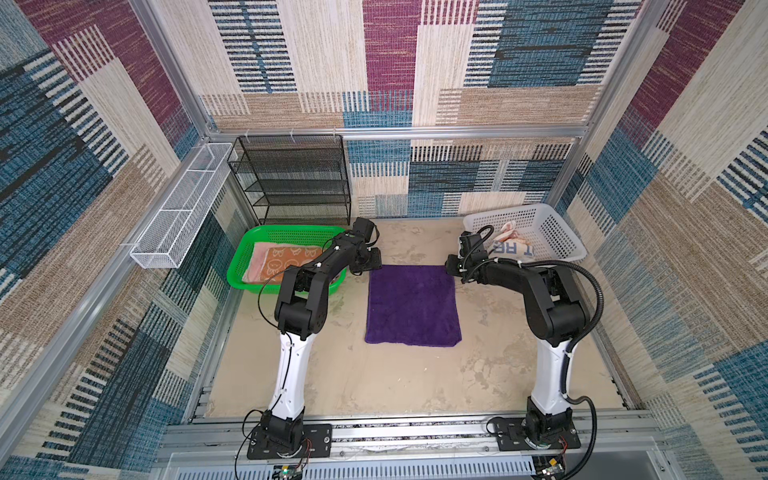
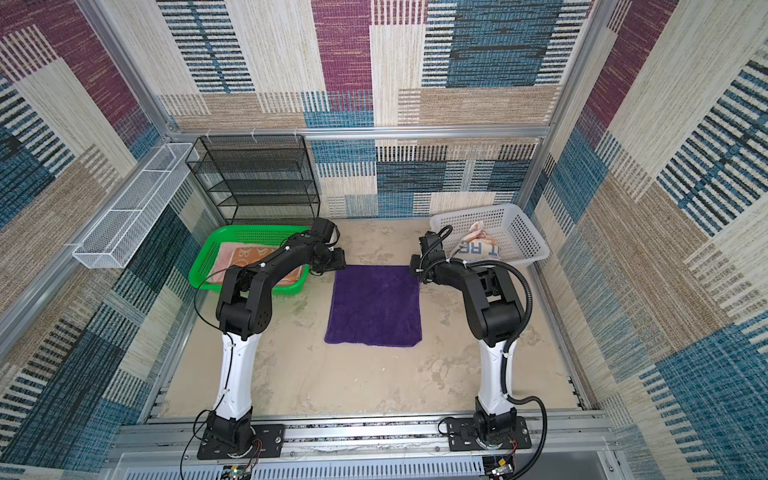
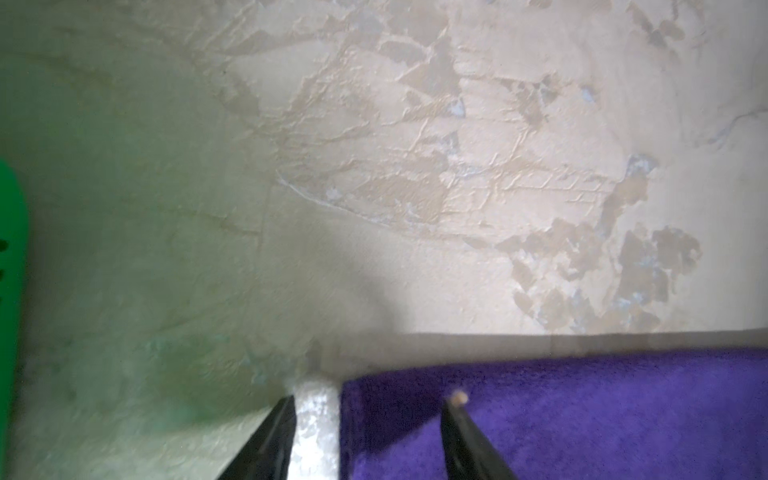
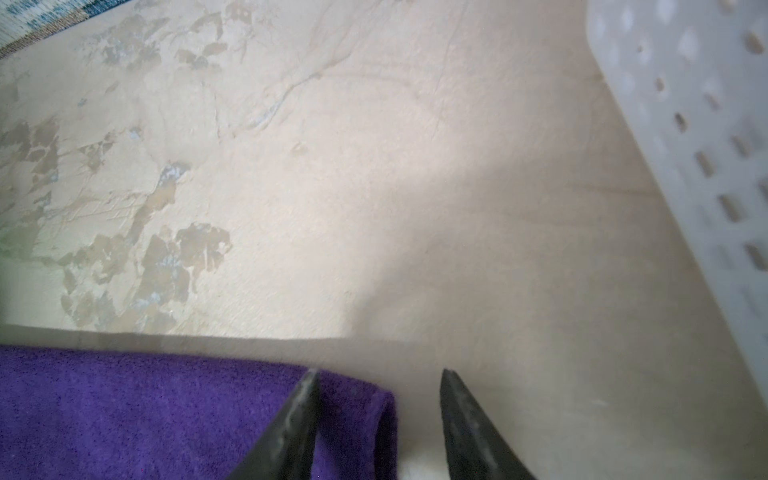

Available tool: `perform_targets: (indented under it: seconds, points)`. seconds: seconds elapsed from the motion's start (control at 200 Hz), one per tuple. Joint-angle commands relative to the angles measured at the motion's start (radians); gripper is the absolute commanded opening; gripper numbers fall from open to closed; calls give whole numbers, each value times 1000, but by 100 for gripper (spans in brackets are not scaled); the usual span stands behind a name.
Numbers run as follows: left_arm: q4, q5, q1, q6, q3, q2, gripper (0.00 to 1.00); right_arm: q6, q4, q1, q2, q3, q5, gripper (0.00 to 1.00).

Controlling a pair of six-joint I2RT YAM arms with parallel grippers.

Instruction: Fold and stack the towels

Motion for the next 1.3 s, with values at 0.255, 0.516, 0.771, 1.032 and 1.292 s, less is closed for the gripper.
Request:
perform_targets:
  seconds: [0.255, 0.516, 0.771, 1.032, 1.292]
  points:
    - [-12, 54, 1, 1, 43, 57, 36, -10, -4, 0, 47, 39, -24, 36]
    - [6, 92, 1, -2, 26, 55, 14, -5, 7, -1, 28, 12, -59, 20]
    - [31, 122, 1, -7, 7, 38, 0, -1, 27, 0, 16, 4, -85, 0]
    - [80, 120, 1, 9, -52, -81, 0, -19, 81, -4, -83, -47, -53, 0]
    - [148, 136, 1, 6, -172, -274, 0, -73, 121, -7, -243, -127, -46, 0]
